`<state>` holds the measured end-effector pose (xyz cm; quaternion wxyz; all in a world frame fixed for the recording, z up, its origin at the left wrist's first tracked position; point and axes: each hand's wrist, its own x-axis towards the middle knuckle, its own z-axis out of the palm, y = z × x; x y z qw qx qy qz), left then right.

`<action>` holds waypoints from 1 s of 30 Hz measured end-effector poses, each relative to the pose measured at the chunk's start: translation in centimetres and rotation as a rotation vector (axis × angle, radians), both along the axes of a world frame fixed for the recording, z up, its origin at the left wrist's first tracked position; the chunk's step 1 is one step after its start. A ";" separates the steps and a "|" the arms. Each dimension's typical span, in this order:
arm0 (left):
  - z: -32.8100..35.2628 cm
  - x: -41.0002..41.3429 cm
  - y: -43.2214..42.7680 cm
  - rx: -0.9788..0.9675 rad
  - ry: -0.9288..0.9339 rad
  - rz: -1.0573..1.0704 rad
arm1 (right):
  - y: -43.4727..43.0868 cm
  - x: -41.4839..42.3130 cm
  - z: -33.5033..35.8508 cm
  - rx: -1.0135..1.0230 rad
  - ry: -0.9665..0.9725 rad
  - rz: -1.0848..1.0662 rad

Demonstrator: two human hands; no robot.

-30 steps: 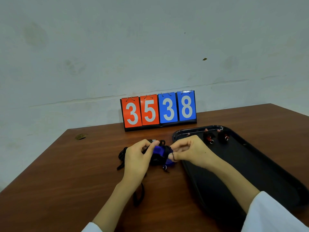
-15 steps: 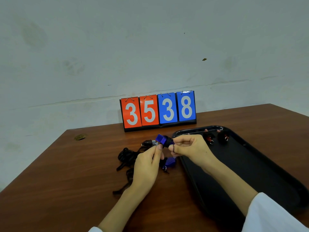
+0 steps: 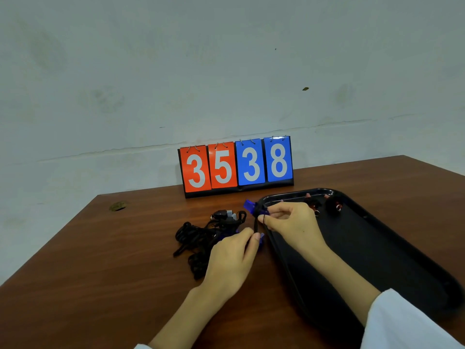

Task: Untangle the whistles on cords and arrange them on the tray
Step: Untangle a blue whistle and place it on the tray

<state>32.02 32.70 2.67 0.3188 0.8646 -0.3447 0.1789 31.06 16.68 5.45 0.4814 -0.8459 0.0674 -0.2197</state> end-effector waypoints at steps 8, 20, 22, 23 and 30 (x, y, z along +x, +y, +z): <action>0.2 0.6 0.4 -0.030 -0.073 -0.007 | 0.6 -0.7 -0.3 -0.514 -0.053 0.070; 2.4 2.5 2.4 -0.240 0.331 0.062 | 1.2 -0.9 -0.6 -0.413 0.056 0.514; 2.5 2.7 2.6 -0.287 0.415 0.035 | 1.3 -1.0 -0.4 -0.335 0.111 0.556; 2.5 2.8 2.6 -0.305 0.450 0.016 | 1.3 -1.1 -0.3 -0.305 0.134 0.580; 2.8 2.4 2.5 -0.420 0.620 -0.067 | 1.1 -1.5 1.1 0.046 0.210 0.705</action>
